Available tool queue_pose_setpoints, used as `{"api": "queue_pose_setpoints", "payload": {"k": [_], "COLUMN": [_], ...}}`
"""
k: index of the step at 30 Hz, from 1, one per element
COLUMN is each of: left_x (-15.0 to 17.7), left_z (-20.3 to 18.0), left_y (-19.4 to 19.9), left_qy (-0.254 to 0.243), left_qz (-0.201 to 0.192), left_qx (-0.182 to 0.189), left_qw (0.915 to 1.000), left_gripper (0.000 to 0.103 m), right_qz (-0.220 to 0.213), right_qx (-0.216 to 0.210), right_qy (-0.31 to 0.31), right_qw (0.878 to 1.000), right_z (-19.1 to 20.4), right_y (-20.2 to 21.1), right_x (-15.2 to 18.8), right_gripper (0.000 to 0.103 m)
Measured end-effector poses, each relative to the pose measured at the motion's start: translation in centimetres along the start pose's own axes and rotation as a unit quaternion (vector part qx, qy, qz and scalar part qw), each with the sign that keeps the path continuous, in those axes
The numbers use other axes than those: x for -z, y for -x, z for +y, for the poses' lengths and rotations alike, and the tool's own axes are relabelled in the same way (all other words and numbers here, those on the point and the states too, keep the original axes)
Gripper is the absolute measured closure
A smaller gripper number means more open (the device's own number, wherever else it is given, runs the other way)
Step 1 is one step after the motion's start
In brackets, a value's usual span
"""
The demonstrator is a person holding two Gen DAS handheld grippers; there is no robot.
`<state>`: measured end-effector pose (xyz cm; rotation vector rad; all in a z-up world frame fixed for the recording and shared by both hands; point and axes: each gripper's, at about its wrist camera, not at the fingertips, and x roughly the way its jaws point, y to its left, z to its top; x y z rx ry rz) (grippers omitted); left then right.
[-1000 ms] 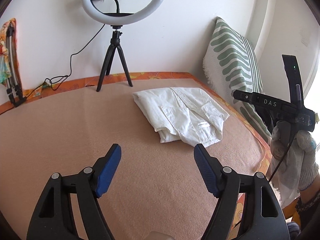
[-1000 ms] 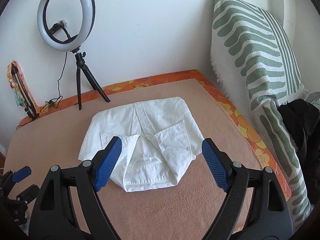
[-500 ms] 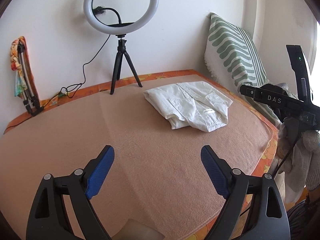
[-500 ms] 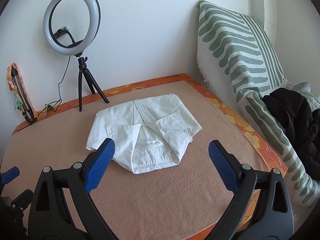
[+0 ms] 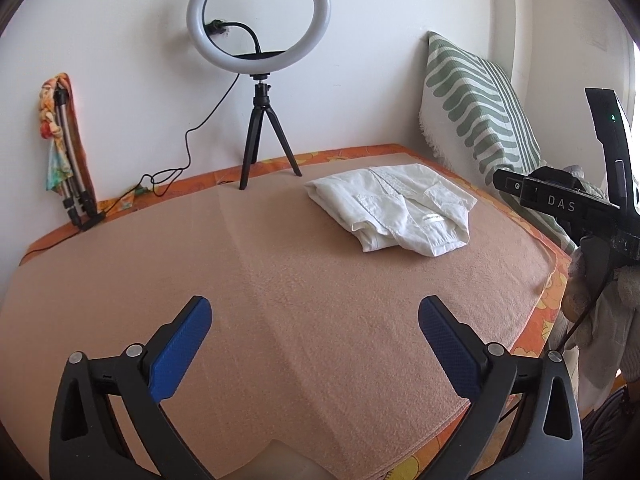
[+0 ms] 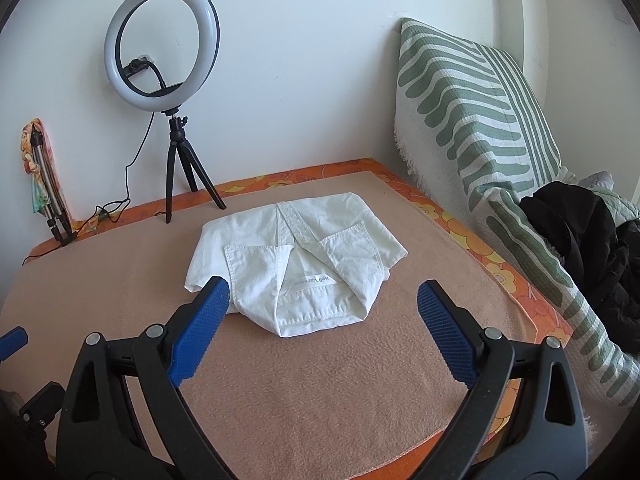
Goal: Fold small clothes
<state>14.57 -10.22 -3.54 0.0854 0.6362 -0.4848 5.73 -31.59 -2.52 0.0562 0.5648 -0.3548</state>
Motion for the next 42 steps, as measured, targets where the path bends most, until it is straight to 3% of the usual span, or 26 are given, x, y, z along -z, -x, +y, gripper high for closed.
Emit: {"api": "queue_pose_setpoints", "payload": {"k": [42], "left_x": [0.2], "left_z": [0.6], "left_y": [0.5], "left_qy": [-0.003], "left_qz": [-0.001], "left_qx": [0.004], "left_qw": [1.0000], "left_gripper": [0.000], "right_qz": [-0.008], "right_qx": [-0.022], "right_qy": [0.011], "right_qw": [1.000], "right_z": [2.3], "right_y": [0.4], "right_x": [-0.1], "right_gripper": [0.006]}}
